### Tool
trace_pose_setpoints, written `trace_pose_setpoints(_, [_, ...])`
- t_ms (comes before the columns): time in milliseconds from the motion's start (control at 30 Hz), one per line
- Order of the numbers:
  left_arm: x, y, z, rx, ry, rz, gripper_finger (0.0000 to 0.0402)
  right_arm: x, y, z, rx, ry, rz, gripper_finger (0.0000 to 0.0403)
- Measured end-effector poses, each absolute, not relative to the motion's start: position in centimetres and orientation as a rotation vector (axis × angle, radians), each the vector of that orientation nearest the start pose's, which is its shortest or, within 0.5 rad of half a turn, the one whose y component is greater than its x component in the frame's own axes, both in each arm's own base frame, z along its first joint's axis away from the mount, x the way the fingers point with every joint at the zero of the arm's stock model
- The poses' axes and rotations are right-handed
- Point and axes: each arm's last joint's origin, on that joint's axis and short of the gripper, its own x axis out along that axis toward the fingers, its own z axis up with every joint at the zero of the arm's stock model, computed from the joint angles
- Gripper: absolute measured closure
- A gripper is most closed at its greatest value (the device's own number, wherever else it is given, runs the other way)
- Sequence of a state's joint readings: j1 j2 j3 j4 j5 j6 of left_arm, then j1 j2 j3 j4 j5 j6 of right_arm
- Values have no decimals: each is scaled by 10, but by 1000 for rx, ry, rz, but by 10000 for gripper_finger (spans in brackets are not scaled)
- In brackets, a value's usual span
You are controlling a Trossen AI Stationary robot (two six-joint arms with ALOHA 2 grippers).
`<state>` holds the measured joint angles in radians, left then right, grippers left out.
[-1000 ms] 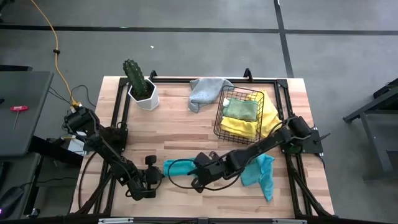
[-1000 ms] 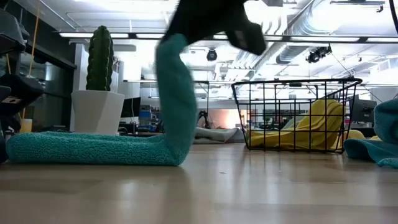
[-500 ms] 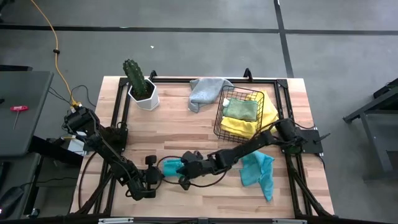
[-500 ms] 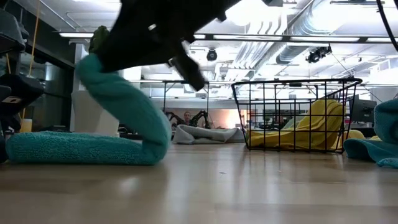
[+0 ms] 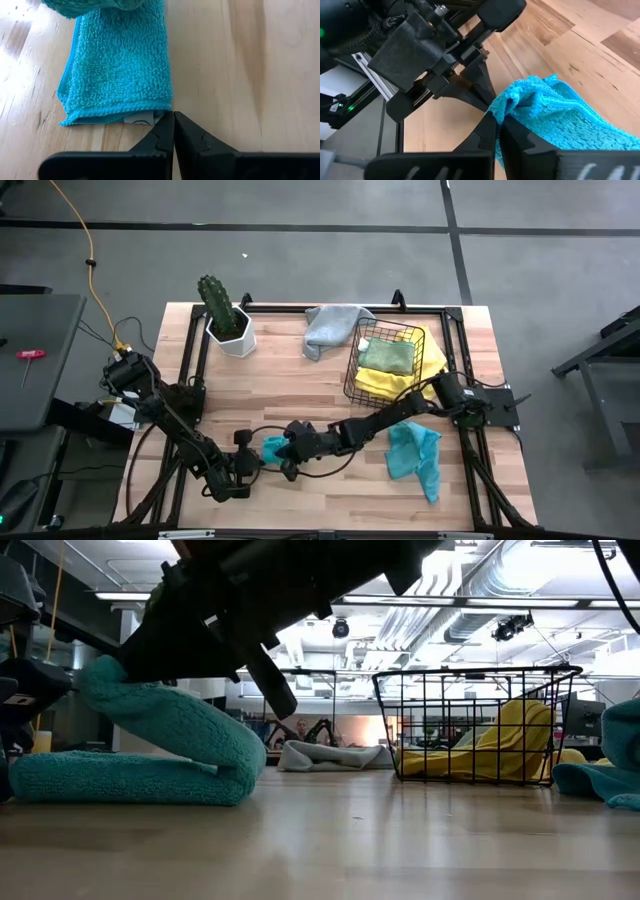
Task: Fold microfiber towels
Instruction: Fold the top blue microfiber towel
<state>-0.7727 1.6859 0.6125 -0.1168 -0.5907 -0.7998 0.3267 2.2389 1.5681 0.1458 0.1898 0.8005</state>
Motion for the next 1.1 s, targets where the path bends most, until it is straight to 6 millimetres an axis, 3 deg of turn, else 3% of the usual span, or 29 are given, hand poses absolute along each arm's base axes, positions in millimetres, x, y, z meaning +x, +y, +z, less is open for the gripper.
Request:
trace_pose_setpoints(700, [193, -166, 94, 7, 890, 207, 401, 472, 153, 157, 619, 517, -91, 400])
trace_pose_setpoints(1100, [193, -166, 94, 7, 889, 207, 401, 474, 154, 163, 584, 451, -78, 301])
